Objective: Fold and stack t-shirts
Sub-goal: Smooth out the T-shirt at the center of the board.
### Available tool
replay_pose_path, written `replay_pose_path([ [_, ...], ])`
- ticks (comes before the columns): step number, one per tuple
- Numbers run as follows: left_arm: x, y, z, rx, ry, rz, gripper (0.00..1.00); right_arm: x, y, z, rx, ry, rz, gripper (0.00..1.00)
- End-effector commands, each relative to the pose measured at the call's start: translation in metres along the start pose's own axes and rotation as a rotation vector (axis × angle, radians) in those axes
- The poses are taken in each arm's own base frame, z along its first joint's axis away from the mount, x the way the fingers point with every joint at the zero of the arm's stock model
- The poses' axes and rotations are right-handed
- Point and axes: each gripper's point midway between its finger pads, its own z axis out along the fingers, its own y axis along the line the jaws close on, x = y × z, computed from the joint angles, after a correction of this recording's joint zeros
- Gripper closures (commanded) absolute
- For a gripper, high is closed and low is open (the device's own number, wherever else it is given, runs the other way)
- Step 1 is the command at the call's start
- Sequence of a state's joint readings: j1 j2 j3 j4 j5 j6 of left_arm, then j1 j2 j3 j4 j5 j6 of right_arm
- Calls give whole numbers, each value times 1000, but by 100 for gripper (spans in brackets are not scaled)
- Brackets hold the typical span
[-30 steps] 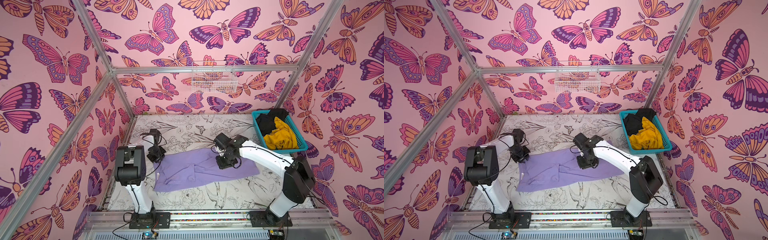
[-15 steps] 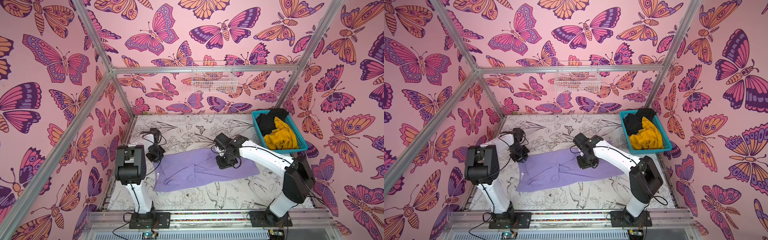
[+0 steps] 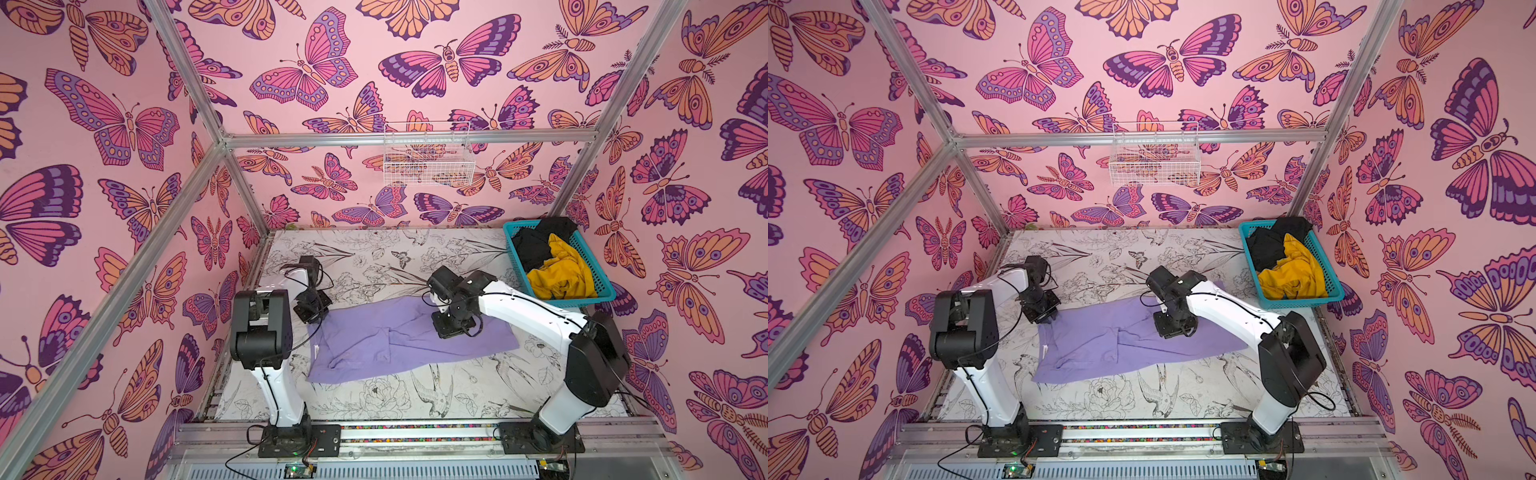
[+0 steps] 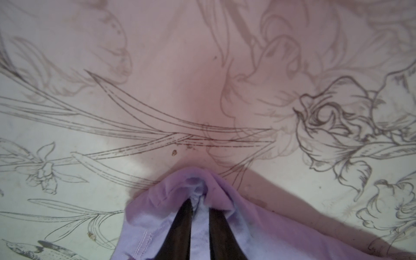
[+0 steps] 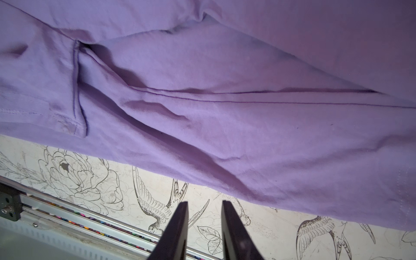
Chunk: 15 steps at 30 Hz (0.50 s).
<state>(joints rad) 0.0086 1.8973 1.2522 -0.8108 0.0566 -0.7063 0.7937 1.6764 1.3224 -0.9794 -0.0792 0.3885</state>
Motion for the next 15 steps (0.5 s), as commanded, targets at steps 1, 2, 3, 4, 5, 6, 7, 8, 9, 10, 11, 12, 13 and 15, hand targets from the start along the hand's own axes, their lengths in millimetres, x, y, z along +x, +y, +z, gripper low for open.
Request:
replay_pose_path([
  [1,0,0,0,19,5,13,85,2,-3,1,10,7,-3,69],
  [2,1,-1,1,18,6,13,89,3,-4,1,13,7,-4,69],
  [3,0,0,1,18,5,13,93,3,-4,1,16,8,-5,69],
  [4,0,0,0,17,4,14,98,3,-5,1,16,8,-1,69],
  [5,0,0,0,16,2,13,100,4,-5,1,16,8,-2,69],
  [6,0,0,0,15,2,13,100,3,-4,2,14,7,0,69],
  [7,0,1,0,13,1,11,100,3,-4,2,14,9,2,69],
  [8,0,1,-1,12,-2,9,100,3,-4,2,13,9,2,69],
  [9,0,2,-1,12,-4,8,100,4,-4,2,12,9,1,69],
  [10,1,2,-2,11,-5,7,100,3,-4,2,10,8,2,69],
  [11,1,3,-3,11,-8,8,100,3,-4,2,11,9,1,69],
  [12,0,3,-6,12,-15,8,100,3,-4,2,10,7,2,69],
  [13,0,4,-8,9,-20,8,100,3,-3,3,11,9,0,69],
  [15,0,5,-14,3,-34,9,100,3,-4,4,10,9,2,69],
])
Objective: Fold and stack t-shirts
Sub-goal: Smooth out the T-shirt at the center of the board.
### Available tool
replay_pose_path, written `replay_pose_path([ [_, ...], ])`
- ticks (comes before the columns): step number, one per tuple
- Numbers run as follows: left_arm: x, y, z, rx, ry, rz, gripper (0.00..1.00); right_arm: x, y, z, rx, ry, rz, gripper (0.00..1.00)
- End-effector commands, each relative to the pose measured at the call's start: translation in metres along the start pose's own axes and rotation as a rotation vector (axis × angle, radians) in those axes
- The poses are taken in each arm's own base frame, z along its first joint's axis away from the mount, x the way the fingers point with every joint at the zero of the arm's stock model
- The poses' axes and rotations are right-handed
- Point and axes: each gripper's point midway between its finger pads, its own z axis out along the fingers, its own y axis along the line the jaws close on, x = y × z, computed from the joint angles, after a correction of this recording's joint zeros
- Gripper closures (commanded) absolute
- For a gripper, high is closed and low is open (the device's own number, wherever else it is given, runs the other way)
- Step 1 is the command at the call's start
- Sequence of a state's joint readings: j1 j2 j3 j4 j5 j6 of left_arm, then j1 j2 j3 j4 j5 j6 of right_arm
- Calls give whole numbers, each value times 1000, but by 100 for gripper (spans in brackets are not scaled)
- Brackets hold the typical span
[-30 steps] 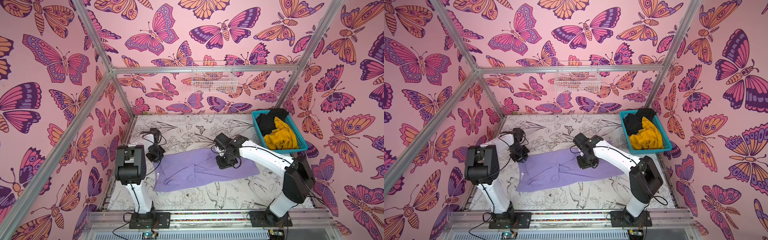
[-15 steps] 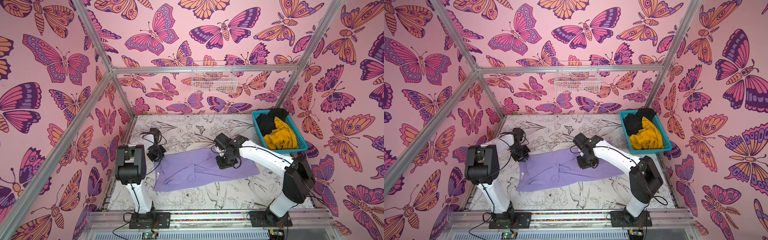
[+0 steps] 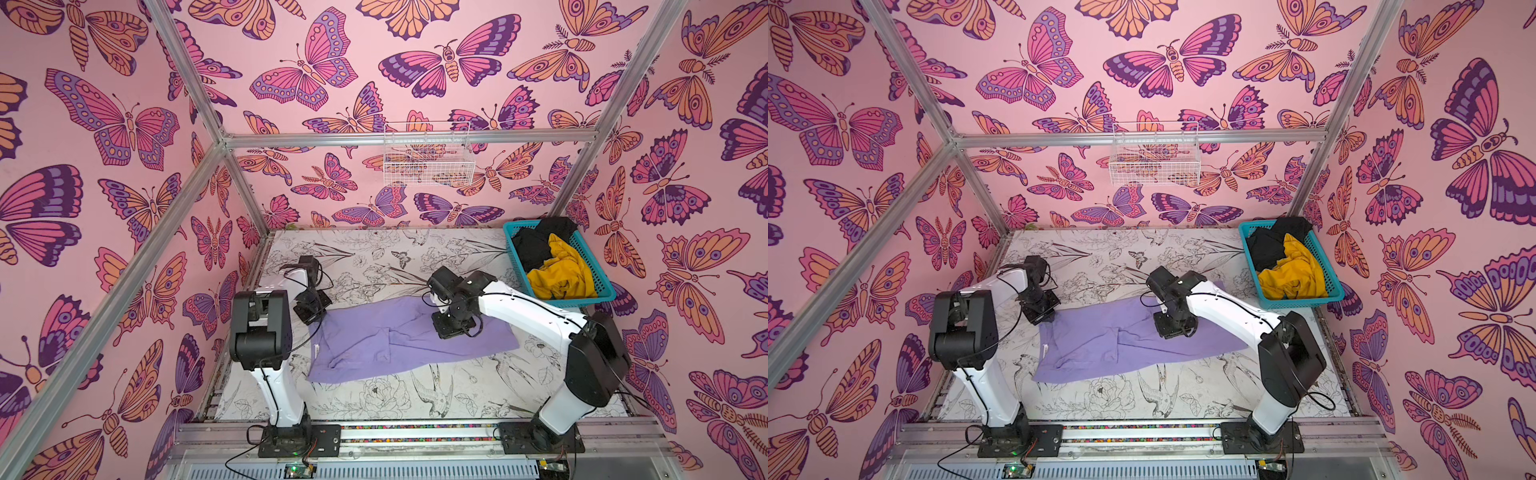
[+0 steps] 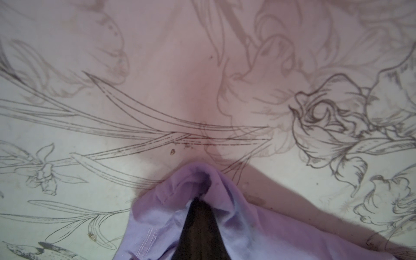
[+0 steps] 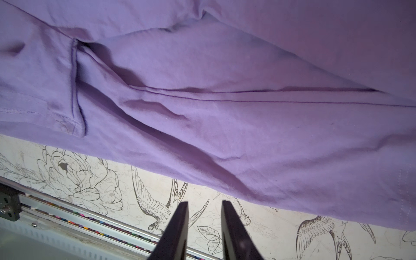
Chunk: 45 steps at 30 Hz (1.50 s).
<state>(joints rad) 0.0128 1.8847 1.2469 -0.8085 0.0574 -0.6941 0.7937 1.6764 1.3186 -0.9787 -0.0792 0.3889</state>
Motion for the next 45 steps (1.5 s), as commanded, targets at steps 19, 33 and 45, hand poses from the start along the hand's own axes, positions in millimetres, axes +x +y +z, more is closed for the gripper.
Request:
replay_pose_path([
  [19,-36,-10,-33,-50,-111,74,98,2,-2,4,11,19,-9,70],
  [33,-16,-20,-41,17,-26,37,84,0,-2,8,11,26,-6,67],
  [45,20,-2,-24,31,51,31,70,2,-1,11,3,26,-3,66],
])
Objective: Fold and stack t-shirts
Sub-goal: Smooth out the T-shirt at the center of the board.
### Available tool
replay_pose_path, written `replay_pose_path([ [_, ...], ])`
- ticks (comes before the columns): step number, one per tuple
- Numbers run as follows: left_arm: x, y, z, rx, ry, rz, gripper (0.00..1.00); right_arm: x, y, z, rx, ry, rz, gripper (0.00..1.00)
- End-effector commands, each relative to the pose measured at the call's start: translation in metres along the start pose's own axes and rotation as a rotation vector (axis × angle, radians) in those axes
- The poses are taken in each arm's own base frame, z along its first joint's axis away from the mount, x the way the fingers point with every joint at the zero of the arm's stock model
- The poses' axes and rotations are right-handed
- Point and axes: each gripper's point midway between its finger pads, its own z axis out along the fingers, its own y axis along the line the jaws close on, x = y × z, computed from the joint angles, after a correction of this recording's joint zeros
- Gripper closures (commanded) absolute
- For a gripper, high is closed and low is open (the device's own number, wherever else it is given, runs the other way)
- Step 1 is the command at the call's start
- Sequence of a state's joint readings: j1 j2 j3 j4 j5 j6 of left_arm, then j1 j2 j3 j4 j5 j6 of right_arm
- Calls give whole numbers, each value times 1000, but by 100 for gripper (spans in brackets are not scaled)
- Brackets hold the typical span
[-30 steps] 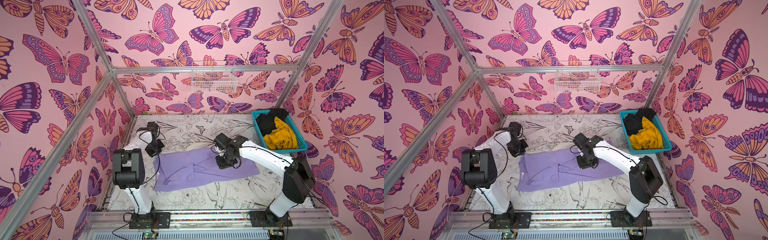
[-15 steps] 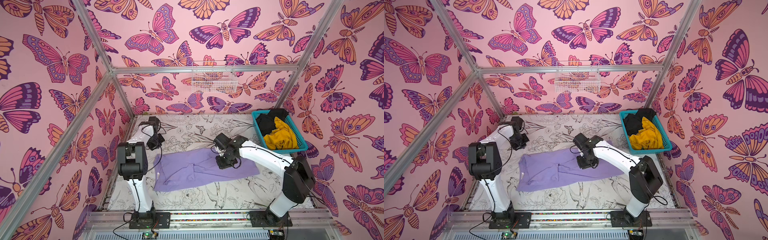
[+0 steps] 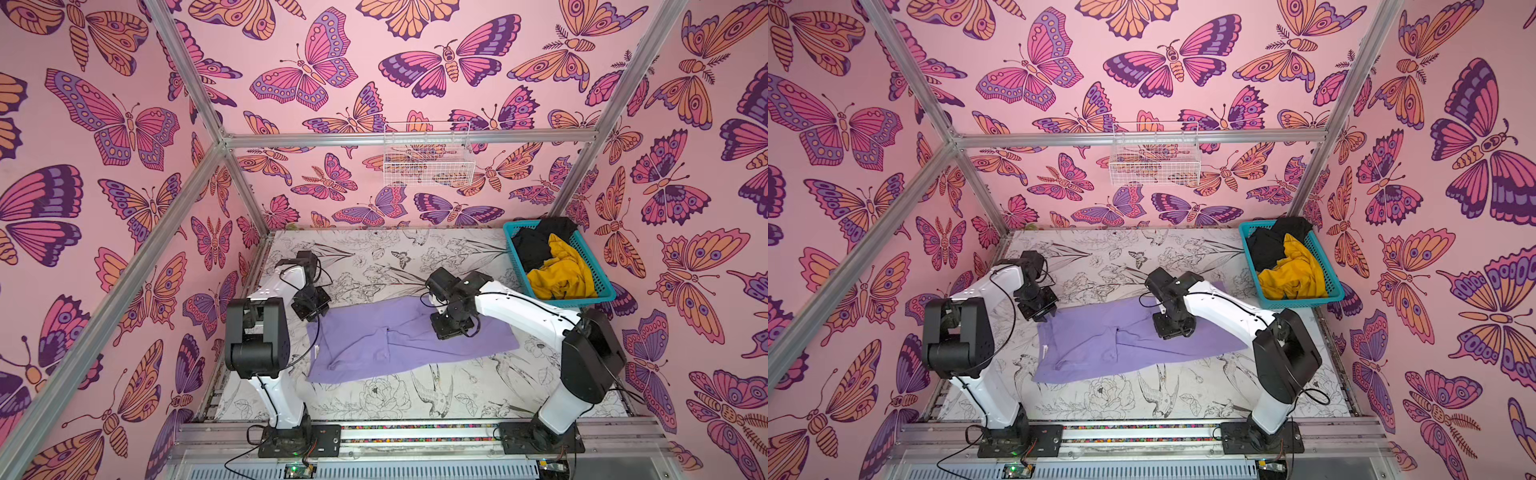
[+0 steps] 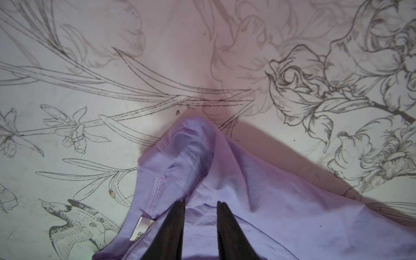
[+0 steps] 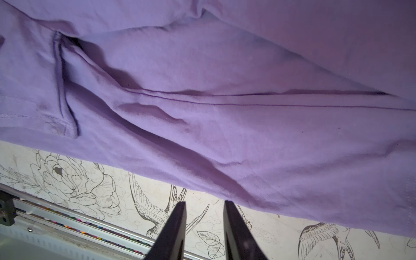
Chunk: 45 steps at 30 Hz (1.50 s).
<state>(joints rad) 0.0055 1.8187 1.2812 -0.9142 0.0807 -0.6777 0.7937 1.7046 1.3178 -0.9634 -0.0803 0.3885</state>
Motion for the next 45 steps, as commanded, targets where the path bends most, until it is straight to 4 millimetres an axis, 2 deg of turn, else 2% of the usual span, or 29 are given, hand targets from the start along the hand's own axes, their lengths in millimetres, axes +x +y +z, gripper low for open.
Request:
replay_pose_path([
  [1,8,-2,8,20,36,6,70,4,-2,2,-1,11,-4,66],
  [7,5,-9,27,35,60,17,72,6,-5,1,12,10,-5,66],
  [11,0,-6,40,-1,74,11,74,6,-6,0,18,7,-4,66],
  [14,-1,-2,43,-20,68,1,75,7,-7,1,23,9,-1,66],
  [21,-6,5,25,-53,14,13,77,6,-7,2,25,15,2,66],
  [22,-7,5,24,-56,8,15,79,6,-6,2,23,13,0,66],
  [25,-8,3,25,-54,15,22,100,4,-6,1,23,10,0,67],
  [29,-10,4,24,-59,6,24,100,6,-8,0,29,11,-2,67],
  [33,-14,2,13,-47,-27,29,100,7,-8,1,28,11,-1,67],
  [40,-41,-16,-25,-26,-120,78,100,2,-4,-1,16,7,-5,67],
  [45,-51,-20,-21,-50,-115,104,100,2,-4,-3,20,7,-8,67],
])
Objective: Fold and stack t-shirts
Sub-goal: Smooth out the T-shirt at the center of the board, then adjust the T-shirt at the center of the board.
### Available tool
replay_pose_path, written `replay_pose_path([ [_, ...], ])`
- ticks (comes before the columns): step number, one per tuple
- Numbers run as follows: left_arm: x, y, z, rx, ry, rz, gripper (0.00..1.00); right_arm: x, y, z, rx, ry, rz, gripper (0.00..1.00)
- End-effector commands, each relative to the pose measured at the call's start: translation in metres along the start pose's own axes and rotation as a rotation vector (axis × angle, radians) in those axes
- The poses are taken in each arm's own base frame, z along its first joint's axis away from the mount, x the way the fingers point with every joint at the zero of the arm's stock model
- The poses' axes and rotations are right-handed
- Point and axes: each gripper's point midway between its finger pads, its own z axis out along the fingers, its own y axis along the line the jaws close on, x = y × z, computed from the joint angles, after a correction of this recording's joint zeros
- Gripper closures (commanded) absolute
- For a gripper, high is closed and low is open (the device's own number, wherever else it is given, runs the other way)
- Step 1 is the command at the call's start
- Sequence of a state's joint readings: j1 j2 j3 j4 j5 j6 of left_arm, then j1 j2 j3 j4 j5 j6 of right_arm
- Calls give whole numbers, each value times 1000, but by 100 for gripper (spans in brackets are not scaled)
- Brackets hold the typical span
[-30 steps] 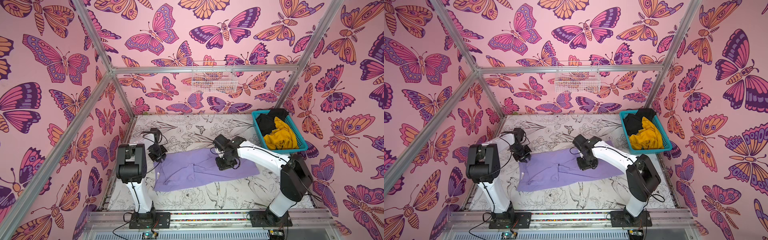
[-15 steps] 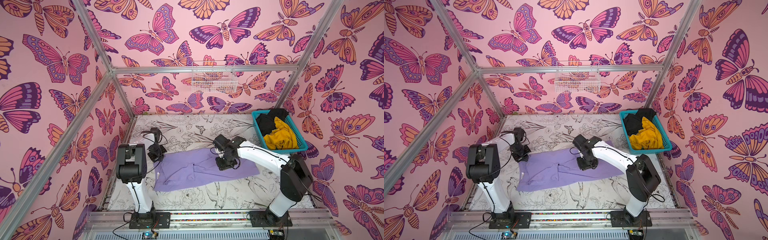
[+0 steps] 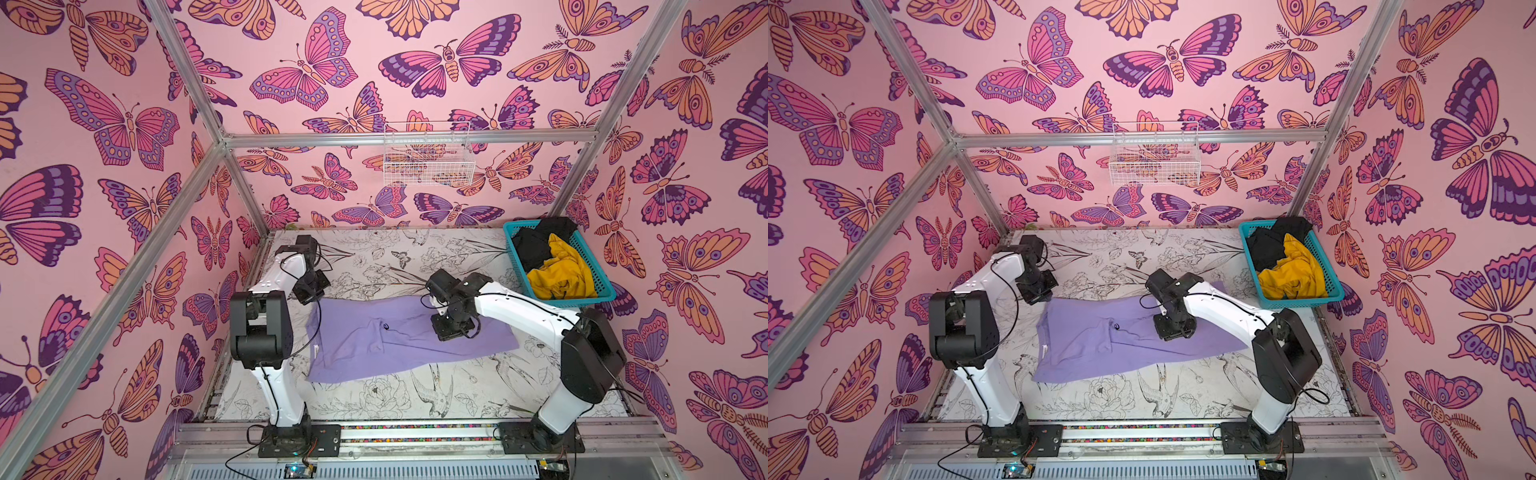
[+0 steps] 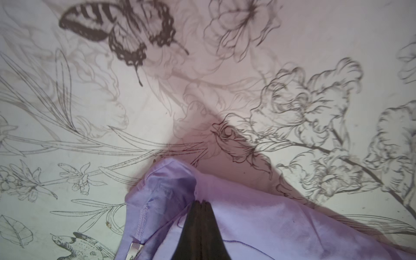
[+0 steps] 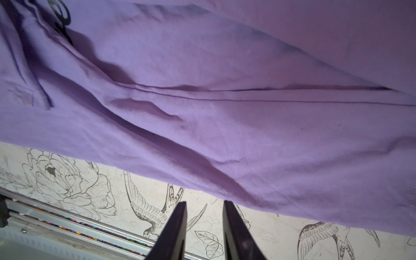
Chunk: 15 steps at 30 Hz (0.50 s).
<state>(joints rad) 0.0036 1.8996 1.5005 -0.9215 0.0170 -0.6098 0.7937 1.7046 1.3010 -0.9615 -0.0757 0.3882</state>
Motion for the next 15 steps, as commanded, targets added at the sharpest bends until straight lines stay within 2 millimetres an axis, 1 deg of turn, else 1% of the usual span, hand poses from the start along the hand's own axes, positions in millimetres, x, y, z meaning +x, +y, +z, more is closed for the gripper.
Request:
replay_pose_path([
  [1,4,13,10,-79,35,37,100,-2,-2,-7,11,-3,-9,67],
  [7,8,11,26,-79,85,54,100,-1,-4,-7,22,2,-12,67],
  [9,10,12,30,-83,96,47,89,-1,-4,-6,23,5,-11,66],
  [11,11,12,31,-84,98,45,75,-2,-4,-7,24,5,-9,66],
  [14,5,11,24,-83,68,42,60,-2,-6,-6,37,4,-14,66],
  [15,3,11,21,-83,56,41,56,-2,-7,-7,45,-1,-17,66],
])
